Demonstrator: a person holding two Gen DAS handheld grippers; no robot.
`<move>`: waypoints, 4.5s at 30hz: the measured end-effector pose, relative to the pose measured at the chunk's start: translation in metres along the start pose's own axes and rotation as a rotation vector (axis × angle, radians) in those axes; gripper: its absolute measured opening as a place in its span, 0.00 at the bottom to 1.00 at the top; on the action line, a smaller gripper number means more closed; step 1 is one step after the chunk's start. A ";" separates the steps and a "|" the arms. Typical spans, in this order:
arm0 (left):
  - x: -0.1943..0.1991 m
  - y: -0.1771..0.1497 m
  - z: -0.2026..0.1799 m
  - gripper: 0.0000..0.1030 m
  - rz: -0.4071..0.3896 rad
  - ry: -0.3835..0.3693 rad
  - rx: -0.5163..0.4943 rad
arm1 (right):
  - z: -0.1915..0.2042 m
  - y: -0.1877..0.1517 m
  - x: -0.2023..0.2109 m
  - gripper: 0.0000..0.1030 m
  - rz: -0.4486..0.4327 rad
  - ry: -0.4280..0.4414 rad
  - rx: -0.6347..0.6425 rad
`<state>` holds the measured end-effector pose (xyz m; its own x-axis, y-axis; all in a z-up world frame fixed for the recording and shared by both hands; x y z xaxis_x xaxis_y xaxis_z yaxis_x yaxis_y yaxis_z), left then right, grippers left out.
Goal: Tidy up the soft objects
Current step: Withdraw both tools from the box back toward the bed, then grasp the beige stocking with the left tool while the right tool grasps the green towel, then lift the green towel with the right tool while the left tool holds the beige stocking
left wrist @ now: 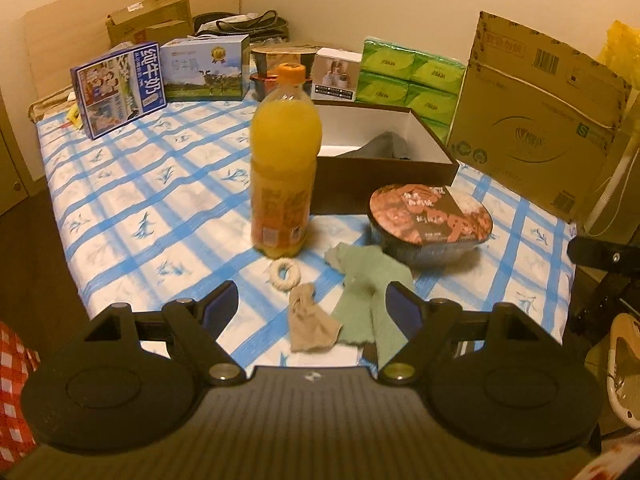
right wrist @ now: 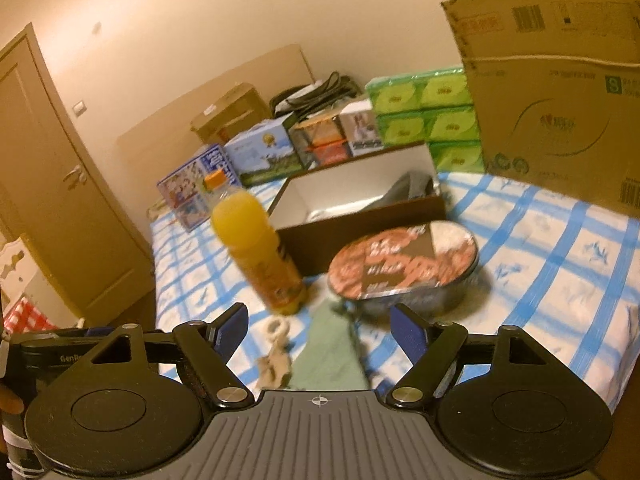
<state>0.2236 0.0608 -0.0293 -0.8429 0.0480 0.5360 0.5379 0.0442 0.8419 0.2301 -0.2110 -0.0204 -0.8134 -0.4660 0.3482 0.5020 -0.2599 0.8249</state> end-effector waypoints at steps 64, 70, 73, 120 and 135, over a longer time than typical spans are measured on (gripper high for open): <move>-0.155 -0.088 0.010 0.54 0.206 -0.071 0.010 | -0.051 -0.107 -0.118 0.75 0.256 -0.209 0.054; -0.180 -0.088 0.014 0.33 0.223 -0.063 0.029 | -0.062 -0.106 -0.124 0.75 0.255 -0.230 0.042; -0.185 -0.088 0.018 0.07 0.231 -0.072 0.039 | -0.064 -0.105 -0.127 0.75 0.252 -0.229 0.043; -0.096 -0.083 0.101 0.03 0.110 0.098 0.039 | -0.024 -0.009 -0.023 0.07 0.002 0.054 0.121; -0.104 -0.088 0.104 0.03 0.142 0.113 0.035 | -0.099 -0.057 -0.083 0.08 0.214 -0.246 0.003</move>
<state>0.2658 0.1560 -0.1652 -0.7538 -0.0563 0.6547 0.6502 0.0797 0.7556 0.2981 -0.2417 -0.1404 -0.7361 -0.2917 0.6107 0.6689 -0.1755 0.7224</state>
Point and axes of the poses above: each gripper's, at about its wrist camera, not at the fingertips, and x roughly against the way its jaws point, z to its left, y to its top, the point moved 3 cm from there along -x, roughly the way its jaws point, and after that the axes turned 11 degrees about -z, right-handed, at the moved point
